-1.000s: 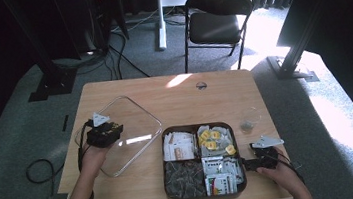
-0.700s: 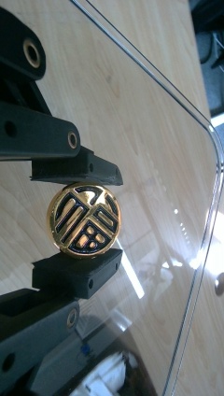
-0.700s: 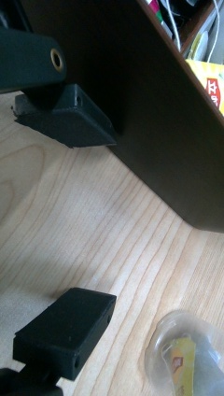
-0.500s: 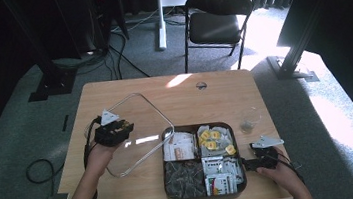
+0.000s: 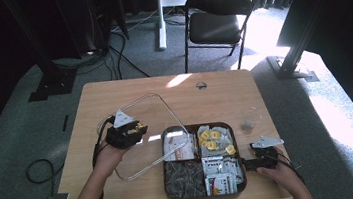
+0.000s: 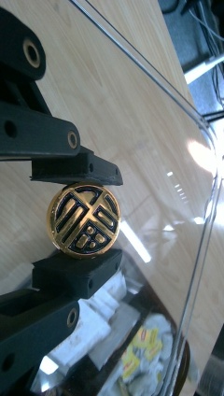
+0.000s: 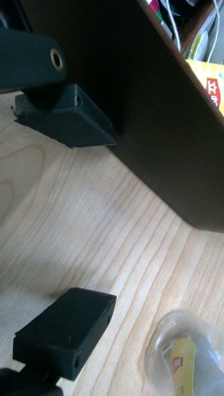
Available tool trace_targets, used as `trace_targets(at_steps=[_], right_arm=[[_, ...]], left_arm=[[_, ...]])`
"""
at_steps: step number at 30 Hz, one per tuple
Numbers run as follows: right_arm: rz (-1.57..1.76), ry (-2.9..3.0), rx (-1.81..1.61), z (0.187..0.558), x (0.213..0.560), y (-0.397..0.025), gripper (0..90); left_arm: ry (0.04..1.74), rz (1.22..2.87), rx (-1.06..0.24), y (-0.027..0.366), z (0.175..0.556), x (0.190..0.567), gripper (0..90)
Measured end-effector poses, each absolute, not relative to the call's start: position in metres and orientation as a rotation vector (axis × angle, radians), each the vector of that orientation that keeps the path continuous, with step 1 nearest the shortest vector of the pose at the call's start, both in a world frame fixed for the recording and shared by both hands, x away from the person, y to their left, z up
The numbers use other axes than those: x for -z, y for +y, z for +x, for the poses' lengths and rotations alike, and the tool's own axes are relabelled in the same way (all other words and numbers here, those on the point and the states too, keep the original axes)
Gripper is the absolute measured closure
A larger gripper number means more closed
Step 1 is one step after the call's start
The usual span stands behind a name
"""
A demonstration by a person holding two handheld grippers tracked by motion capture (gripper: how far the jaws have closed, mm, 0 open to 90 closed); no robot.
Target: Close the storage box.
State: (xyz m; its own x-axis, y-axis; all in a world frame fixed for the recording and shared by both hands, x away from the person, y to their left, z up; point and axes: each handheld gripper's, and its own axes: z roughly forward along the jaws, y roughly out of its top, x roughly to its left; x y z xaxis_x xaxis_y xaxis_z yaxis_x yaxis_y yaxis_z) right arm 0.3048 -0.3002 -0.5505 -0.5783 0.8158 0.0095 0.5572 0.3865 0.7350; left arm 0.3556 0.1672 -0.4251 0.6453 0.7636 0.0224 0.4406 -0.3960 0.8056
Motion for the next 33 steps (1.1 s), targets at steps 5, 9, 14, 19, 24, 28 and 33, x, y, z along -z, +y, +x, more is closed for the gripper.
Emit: trace_targets(at_steps=[5, 9, 14, 19, 24, 28, 33], right_arm=[[1.193, 2.296, -1.013, 0.305, 0.55, -0.3, 19.1], [1.193, 2.296, -1.013, 0.305, 0.55, -0.3, 19.1], [1.193, 2.296, -1.013, 0.305, 0.55, -0.3, 19.1], [1.193, 2.296, -1.013, 0.305, 0.55, -0.3, 19.1], [1.194, 2.295, -1.013, 0.305, 0.55, -0.3, 19.1], [1.194, 2.296, -1.014, 0.305, 0.55, -0.3, 19.1], [1.195, 2.296, -1.013, 0.305, 0.55, -0.3, 19.1]], left_arm=[[0.869, 2.076, -0.478, 0.153, 0.349, 0.421, 59.0], [0.819, 2.091, -0.477, 0.143, 0.343, 0.418, 59.0], [0.761, 2.096, -0.447, 0.13, 0.337, 0.413, 59.0], [0.674, 2.111, -0.394, 0.118, 0.332, 0.413, 59.0], [0.621, 2.134, -0.385, 0.104, 0.327, 0.413, 59.0], [0.595, 2.14, -0.359, 0.092, 0.323, 0.411, 59.0], [0.538, 2.166, -0.341, 0.073, 0.319, 0.412, 59.0]])
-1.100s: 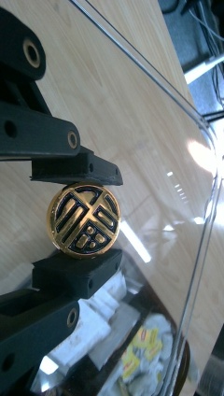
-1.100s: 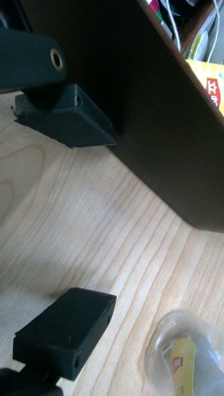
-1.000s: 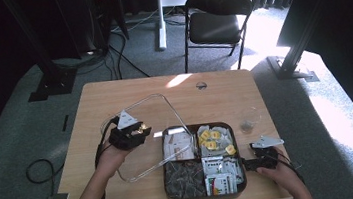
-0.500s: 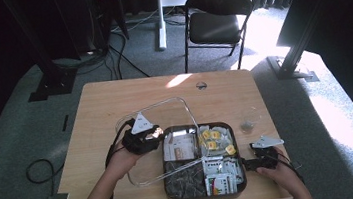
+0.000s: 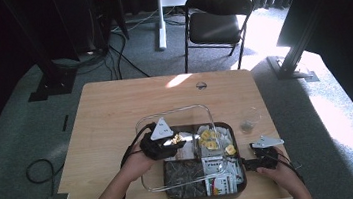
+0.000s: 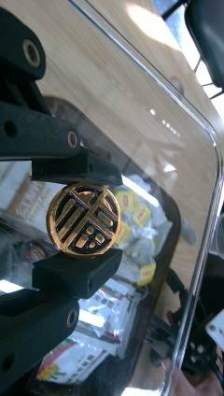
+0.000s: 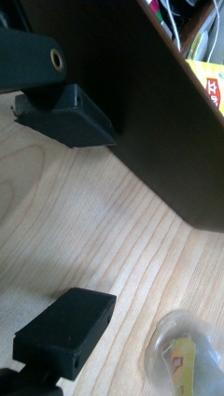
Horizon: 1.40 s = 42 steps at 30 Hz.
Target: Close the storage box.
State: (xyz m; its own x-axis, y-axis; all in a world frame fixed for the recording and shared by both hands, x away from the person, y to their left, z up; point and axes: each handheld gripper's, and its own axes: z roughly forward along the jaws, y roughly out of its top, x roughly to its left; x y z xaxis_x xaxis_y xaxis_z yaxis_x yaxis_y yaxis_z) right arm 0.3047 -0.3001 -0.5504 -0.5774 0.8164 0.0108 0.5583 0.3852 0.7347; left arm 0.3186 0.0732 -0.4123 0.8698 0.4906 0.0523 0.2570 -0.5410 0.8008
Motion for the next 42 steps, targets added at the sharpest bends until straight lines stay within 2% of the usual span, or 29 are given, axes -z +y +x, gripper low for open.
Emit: trace_targets(at_steps=[22, 42], right_arm=[[1.195, 2.297, -1.013, 0.305, 0.55, -0.3, 19.1], [1.194, 2.296, -1.014, 0.305, 0.55, -0.3, 19.1]], left_arm=[[0.464, 2.217, -0.27, 0.028, 0.315, 0.434, 58.9], [0.443, 2.279, -0.224, 0.012, 0.317, 0.458, 58.9]])
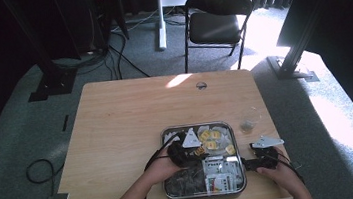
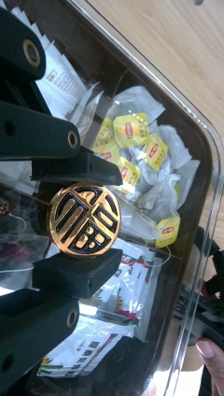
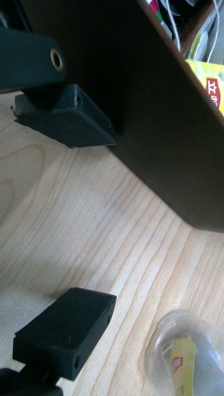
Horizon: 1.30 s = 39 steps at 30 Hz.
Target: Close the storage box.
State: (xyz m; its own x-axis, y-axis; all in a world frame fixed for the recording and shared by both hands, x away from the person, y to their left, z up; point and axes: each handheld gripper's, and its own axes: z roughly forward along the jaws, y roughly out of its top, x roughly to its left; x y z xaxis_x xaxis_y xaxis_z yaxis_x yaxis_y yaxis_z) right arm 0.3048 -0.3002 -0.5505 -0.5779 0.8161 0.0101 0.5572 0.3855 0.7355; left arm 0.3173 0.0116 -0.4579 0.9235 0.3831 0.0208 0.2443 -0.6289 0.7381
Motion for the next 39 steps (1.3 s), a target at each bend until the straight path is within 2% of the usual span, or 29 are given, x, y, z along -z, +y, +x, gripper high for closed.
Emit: trace_targets(at_steps=[16, 39], right_arm=[[1.196, 2.296, -1.014, 0.305, 0.55, -0.3, 19.1], [1.194, 2.295, -1.013, 0.305, 0.55, -0.3, 19.1]], left_arm=[[0.442, 2.31, -0.219, 0.003, 0.315, 0.472, 58.9], [0.442, 2.299, -0.225, 0.003, 0.321, 0.468, 58.8]])
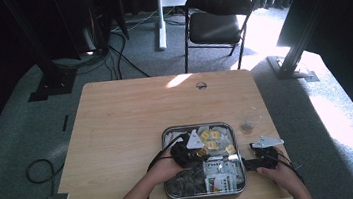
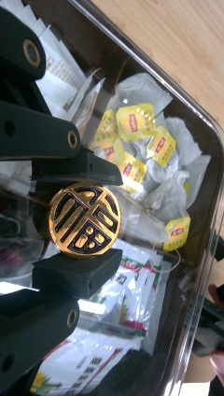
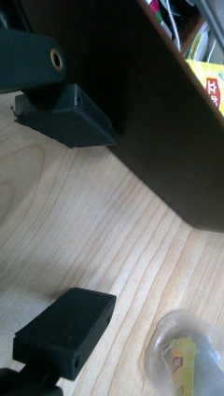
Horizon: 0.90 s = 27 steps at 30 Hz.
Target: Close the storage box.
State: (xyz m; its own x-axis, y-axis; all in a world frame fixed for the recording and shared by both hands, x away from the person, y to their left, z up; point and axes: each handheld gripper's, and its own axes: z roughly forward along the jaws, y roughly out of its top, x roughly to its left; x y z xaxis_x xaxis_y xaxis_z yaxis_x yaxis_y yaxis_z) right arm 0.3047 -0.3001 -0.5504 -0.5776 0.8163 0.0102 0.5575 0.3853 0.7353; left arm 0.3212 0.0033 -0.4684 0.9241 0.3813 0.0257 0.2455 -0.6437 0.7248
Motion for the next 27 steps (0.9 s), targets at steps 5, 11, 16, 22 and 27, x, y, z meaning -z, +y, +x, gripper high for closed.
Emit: trace_targets(at_steps=[5, 11, 16, 22, 27], right_arm=[[1.194, 2.296, -1.014, 0.3047, 0.5505, -0.3001, 19.1], [1.195, 2.296, -1.013, 0.3047, 0.5505, -0.3001, 19.1], [1.195, 2.296, -1.013, 0.3047, 0.5505, -0.3001, 19.1], [1.195, 2.296, -1.013, 0.3047, 0.5505, -0.3001, 19.1], [1.195, 2.296, -1.013, 0.3047, 0.5505, -0.3001, 19.1]], left_arm=[[0.443, 2.31, -0.226, 0.0014, 0.3224, 0.4707, 58.9], [0.455, 2.313, -0.222, 0.001, 0.3219, 0.4732, 58.8], [0.457, 2.308, -0.205, 0.0014, 0.3237, 0.474, 58.8], [0.487, 2.274, -0.179, 0.0031, 0.324, 0.4768, 58.8], [0.493, 2.263, -0.182, 0.0037, 0.3229, 0.4779, 58.8]])
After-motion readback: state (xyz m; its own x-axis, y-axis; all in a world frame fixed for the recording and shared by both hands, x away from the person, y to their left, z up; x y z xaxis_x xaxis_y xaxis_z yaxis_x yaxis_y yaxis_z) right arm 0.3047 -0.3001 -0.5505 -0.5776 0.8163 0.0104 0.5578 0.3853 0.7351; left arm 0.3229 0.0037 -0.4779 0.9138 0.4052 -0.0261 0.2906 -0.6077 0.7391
